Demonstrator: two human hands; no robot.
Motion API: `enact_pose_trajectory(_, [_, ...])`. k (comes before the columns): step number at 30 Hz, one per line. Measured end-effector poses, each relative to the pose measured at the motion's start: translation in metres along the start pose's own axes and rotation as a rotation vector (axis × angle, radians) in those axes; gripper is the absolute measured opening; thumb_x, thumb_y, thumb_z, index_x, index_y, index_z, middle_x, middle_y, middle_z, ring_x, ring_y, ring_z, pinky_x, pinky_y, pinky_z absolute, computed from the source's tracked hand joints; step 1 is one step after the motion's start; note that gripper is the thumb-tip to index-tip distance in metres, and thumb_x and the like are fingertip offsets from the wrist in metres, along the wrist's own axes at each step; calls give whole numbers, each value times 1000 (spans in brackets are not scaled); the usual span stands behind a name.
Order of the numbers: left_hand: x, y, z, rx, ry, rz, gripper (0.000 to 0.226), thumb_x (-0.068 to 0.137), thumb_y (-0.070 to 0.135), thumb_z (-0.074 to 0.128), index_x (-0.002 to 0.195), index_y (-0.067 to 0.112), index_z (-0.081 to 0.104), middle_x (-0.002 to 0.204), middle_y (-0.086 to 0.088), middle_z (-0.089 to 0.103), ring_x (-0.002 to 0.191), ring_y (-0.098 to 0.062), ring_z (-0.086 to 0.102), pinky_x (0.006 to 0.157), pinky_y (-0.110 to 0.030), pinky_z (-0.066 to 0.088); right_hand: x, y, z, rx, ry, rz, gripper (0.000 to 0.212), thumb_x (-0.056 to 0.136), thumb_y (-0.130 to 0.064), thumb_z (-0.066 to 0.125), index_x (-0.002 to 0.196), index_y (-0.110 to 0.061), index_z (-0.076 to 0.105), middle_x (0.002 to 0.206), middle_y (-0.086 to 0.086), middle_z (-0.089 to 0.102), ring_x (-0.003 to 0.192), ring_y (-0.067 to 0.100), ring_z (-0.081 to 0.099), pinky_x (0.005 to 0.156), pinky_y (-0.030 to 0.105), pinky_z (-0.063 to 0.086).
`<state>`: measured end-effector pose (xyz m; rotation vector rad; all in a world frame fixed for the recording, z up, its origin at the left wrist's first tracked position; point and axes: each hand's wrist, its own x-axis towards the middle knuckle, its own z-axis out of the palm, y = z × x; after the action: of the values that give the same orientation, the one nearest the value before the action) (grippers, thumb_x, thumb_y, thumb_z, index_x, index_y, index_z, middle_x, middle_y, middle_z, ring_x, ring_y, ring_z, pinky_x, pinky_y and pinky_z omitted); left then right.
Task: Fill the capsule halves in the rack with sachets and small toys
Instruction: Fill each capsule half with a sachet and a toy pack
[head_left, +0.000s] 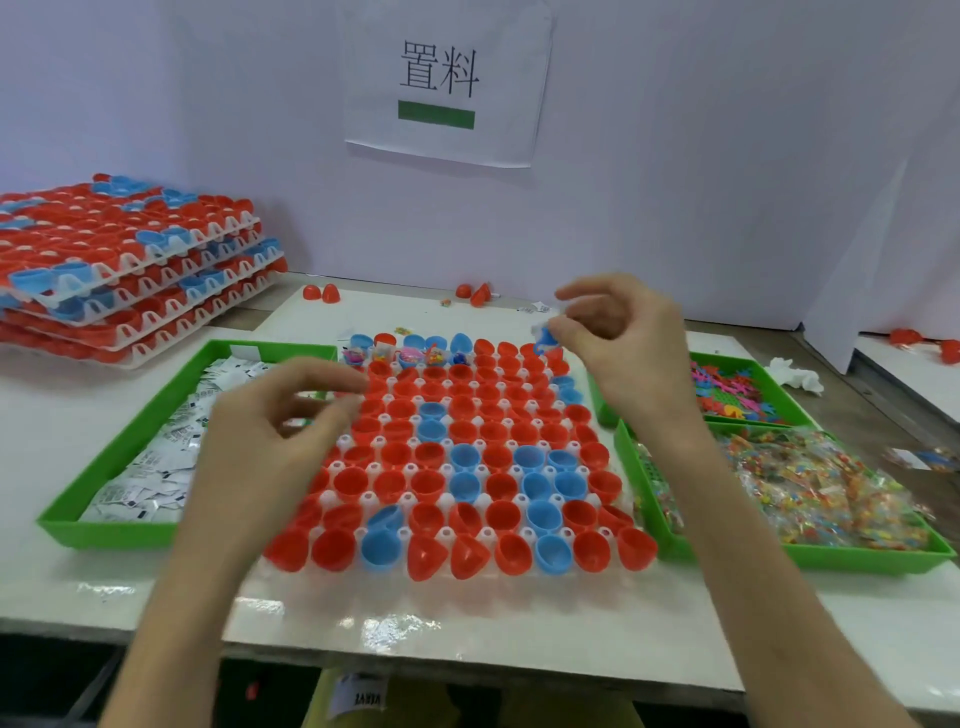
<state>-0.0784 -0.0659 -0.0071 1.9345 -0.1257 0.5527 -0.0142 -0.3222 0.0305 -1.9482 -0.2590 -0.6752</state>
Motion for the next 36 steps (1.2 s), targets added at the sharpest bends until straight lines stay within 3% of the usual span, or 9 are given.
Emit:
enact_pose_trajectory(2, [22, -24, -23, 200, 8, -55, 21, 89, 14, 70, 87, 36, 71, 93, 18, 73, 86, -3, 68, 71, -22, 50, 30, 17, 13, -148, -69, -20, 20, 81, -10, 79, 96, -22, 72, 80, -6, 74, 72, 3, 71, 73, 17, 57])
enact_pose_trajectory(5, [43, -62, -41, 470, -86, -230, 14, 91, 20, 68, 104, 26, 70, 115, -1, 69, 99, -19, 63, 86, -39, 48, 61, 43, 37, -310, -197, -58, 20, 80, -8, 77, 93, -22, 71, 76, -6, 70, 68, -2, 66, 71, 14, 52])
enact_pose_trajectory(8, [47, -83, -41, 611, -209, -292, 25, 91, 23, 68, 115, 17, 68, 126, -11, 62, 110, -28, 58, 96, -43, 46, 75, 65, 59, -386, -288, -78, 20, 80, -8, 76, 91, -22, 69, 76, -5, 69, 67, -1, 63, 75, 21, 54])
enact_pose_trajectory(11, [44, -84, -41, 567, -208, -246, 17, 92, 26, 68, 108, 20, 71, 120, -9, 66, 104, -24, 57, 87, -38, 44, 79, 79, 74, -399, -320, -69, 16, 80, -6, 75, 93, -16, 71, 76, -2, 70, 69, 9, 65, 81, 31, 56])
enact_pose_trajectory(15, [43, -85, -42, 538, -197, -248, 15, 90, 24, 71, 104, 22, 71, 120, -8, 67, 104, -23, 56, 88, -38, 43, 77, 88, 88, -395, -333, -85, 16, 81, -4, 74, 94, -13, 72, 76, -2, 68, 67, 6, 62, 81, 31, 56])
enact_pose_trajectory(20, [43, -85, -42, 555, -192, -240, 16, 89, 24, 72, 104, 21, 72, 120, -8, 66, 104, -21, 55, 86, -36, 41, 74, 96, 96, -434, -356, -102, 14, 85, -4, 72, 97, -10, 72, 82, 2, 69, 78, 18, 67, 82, 32, 55])
enact_pose_trajectory(29, [41, -86, -43, 535, -168, -237, 15, 90, 26, 71, 105, 24, 71, 120, -6, 66, 101, -17, 52, 85, -35, 41, 80, 100, 99, -562, -457, -96, 23, 86, 1, 65, 101, -14, 73, 89, 0, 68, 73, 5, 56, 64, 12, 40])
enact_pose_trajectory(33, [41, -87, -42, 543, -158, -237, 17, 88, 22, 72, 106, 23, 72, 122, -8, 65, 104, -19, 53, 86, -35, 39, 82, 99, 102, -612, -476, -126, 19, 85, -5, 70, 101, -14, 74, 93, 3, 73, 81, 14, 64, 77, 26, 51])
enact_pose_trajectory(36, [43, -88, -41, 609, -189, -246, 28, 88, 20, 73, 115, 17, 71, 129, -11, 60, 118, -27, 54, 97, -39, 39, 82, 99, 100, -598, -477, -134, 15, 87, -13, 71, 102, -14, 74, 96, 4, 73, 82, 13, 63, 84, 32, 55])
